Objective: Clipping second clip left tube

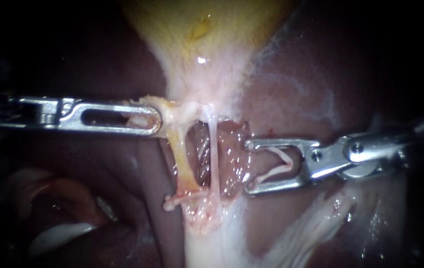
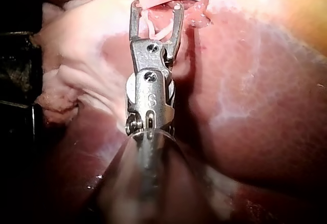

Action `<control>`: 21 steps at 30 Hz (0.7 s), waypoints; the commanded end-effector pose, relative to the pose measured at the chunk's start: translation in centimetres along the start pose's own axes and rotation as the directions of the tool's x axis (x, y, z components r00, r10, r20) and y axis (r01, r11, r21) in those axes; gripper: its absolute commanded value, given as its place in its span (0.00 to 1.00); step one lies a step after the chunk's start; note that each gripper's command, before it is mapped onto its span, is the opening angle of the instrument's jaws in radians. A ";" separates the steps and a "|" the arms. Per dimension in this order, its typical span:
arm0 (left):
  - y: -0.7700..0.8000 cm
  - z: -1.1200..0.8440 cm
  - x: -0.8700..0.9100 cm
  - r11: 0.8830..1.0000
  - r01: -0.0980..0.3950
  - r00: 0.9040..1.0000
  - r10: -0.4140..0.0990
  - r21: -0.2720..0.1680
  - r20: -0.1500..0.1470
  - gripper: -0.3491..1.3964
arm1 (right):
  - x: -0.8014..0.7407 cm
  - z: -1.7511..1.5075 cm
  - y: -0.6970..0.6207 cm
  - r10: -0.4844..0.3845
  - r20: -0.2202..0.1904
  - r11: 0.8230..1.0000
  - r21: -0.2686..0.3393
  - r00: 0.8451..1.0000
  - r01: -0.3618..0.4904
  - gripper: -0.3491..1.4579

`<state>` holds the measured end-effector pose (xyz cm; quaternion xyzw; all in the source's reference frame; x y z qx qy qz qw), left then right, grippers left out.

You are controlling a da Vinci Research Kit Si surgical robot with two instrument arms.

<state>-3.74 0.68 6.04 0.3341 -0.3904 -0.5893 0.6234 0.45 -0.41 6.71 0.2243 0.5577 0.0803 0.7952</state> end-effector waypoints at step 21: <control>-0.06 0.03 0.02 1.000 0.003 1.000 -0.003 -0.004 0.004 0.00 | -0.23 0.81 0.07 0.059 0.003 0.998 0.018 0.998 -0.059 0.44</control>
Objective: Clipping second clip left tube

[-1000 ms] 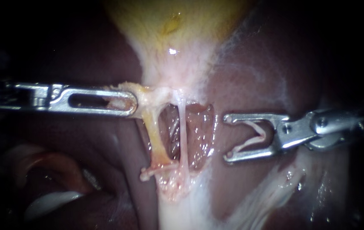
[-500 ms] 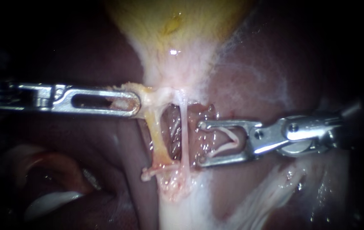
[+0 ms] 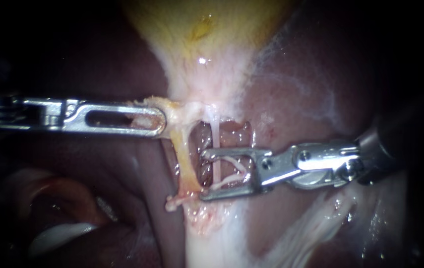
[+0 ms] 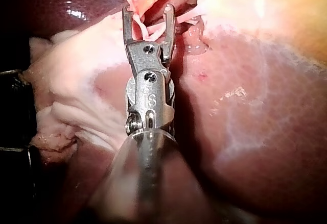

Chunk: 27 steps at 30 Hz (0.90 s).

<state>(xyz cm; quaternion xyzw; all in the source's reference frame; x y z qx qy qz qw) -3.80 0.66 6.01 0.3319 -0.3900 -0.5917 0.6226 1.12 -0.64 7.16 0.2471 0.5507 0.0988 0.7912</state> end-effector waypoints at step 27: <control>-0.02 0.01 0.00 1.000 0.001 1.000 -0.001 -0.001 0.001 0.00 | -0.11 0.59 0.07 0.134 -0.071 0.984 0.130 0.988 -0.124 0.44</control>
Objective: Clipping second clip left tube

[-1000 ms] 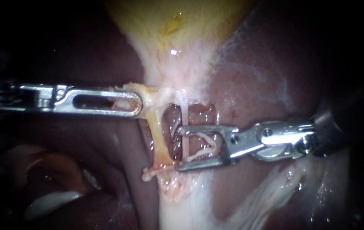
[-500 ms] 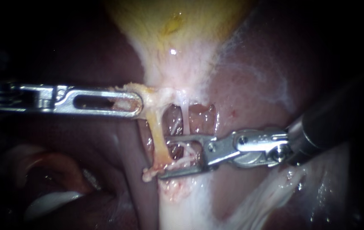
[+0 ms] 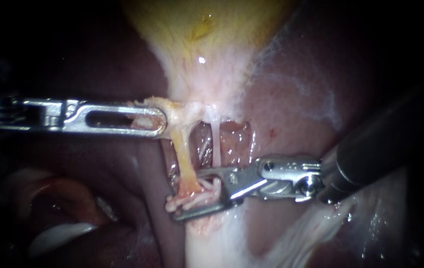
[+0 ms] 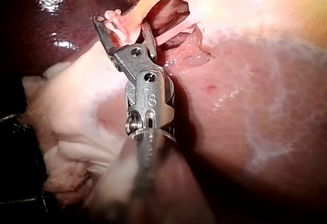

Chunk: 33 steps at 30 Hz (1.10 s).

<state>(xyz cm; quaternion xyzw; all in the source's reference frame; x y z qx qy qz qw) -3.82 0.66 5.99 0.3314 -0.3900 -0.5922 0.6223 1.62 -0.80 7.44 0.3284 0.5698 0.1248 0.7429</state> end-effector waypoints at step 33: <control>0.03 0.04 0.01 1.000 -0.001 1.000 0.001 -0.003 0.003 0.00 | 0.02 0.05 0.05 0.228 -0.055 0.974 0.029 0.972 -0.227 0.00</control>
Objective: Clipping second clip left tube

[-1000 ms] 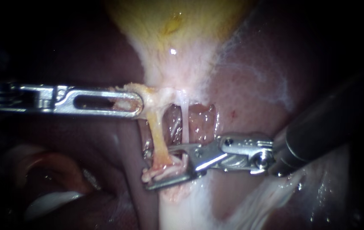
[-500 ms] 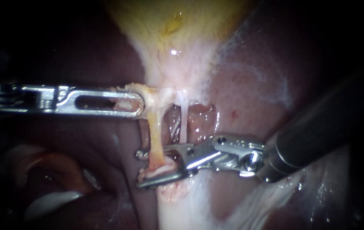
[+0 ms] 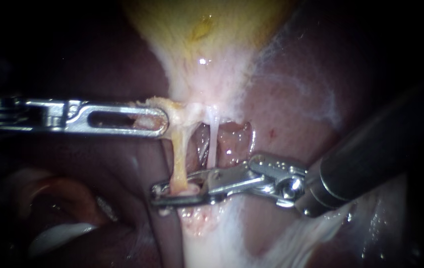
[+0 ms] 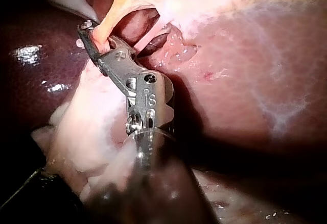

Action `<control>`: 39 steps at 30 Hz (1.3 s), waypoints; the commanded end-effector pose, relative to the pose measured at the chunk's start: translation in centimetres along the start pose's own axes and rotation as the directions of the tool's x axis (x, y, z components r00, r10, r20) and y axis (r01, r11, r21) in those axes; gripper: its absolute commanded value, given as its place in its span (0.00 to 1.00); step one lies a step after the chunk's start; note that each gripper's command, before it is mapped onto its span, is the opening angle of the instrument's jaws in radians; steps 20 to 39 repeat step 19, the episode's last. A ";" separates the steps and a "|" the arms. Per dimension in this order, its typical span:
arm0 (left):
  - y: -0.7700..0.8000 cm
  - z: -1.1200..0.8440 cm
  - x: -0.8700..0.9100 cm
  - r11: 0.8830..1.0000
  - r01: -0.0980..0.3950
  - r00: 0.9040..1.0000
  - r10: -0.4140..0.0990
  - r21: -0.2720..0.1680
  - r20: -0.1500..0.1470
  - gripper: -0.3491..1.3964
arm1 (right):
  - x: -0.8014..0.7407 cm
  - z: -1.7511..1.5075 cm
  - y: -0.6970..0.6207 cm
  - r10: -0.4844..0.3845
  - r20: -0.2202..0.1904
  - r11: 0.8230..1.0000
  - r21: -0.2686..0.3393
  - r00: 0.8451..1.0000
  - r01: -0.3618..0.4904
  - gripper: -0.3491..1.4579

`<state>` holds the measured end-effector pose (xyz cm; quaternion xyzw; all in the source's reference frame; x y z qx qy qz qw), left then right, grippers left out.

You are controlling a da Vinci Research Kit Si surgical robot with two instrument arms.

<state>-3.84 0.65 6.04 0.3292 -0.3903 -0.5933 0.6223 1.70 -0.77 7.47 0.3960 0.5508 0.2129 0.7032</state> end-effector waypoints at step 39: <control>0.02 0.01 0.00 1.000 -0.001 1.000 0.001 0.000 0.000 0.00 | -0.03 -0.13 -0.03 -0.020 -0.013 0.999 -0.031 1.000 0.020 0.00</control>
